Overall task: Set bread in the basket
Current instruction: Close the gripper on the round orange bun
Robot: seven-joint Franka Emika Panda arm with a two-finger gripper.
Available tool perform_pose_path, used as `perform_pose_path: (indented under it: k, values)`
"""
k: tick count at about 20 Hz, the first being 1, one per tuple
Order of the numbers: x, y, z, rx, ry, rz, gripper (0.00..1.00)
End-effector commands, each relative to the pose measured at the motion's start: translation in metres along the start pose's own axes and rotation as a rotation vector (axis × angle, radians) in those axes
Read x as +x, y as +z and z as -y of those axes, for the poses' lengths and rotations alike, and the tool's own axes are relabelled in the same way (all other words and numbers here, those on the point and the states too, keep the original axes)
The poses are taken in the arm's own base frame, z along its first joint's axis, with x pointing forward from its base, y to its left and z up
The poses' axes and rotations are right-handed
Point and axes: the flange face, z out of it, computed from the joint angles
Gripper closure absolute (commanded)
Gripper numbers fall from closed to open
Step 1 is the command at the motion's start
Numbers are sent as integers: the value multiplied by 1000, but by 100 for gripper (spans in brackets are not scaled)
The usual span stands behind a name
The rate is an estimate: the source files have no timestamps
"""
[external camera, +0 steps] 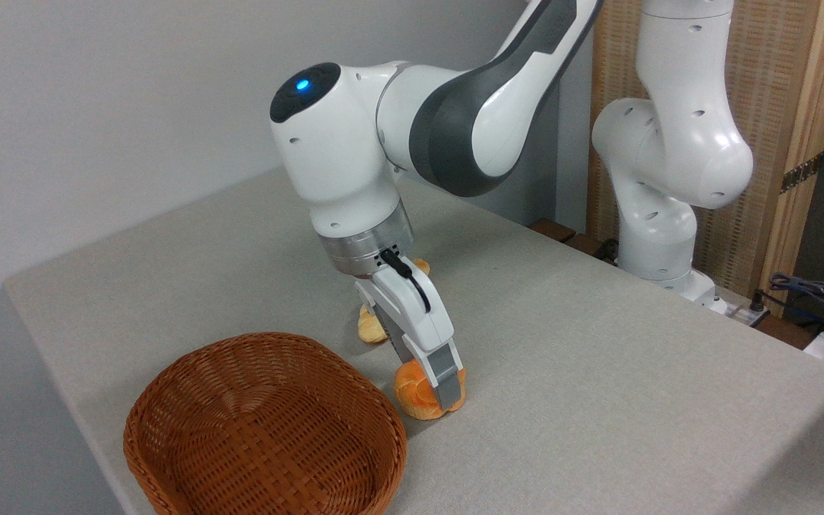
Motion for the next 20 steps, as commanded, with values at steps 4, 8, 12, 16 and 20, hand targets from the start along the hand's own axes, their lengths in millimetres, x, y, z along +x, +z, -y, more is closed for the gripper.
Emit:
perform_pose_path:
  k: [4, 8, 12, 16, 20]
  values:
    - [7, 1, -1, 29, 41, 1, 22]
    - [10, 1, -3, 29, 47, 0, 65]
    - [13, 0, -5, 29, 52, -4, 64]
    - [19, 0, -10, 28, 66, -1, 64]
    - [17, -5, -12, 25, 67, -2, 64]
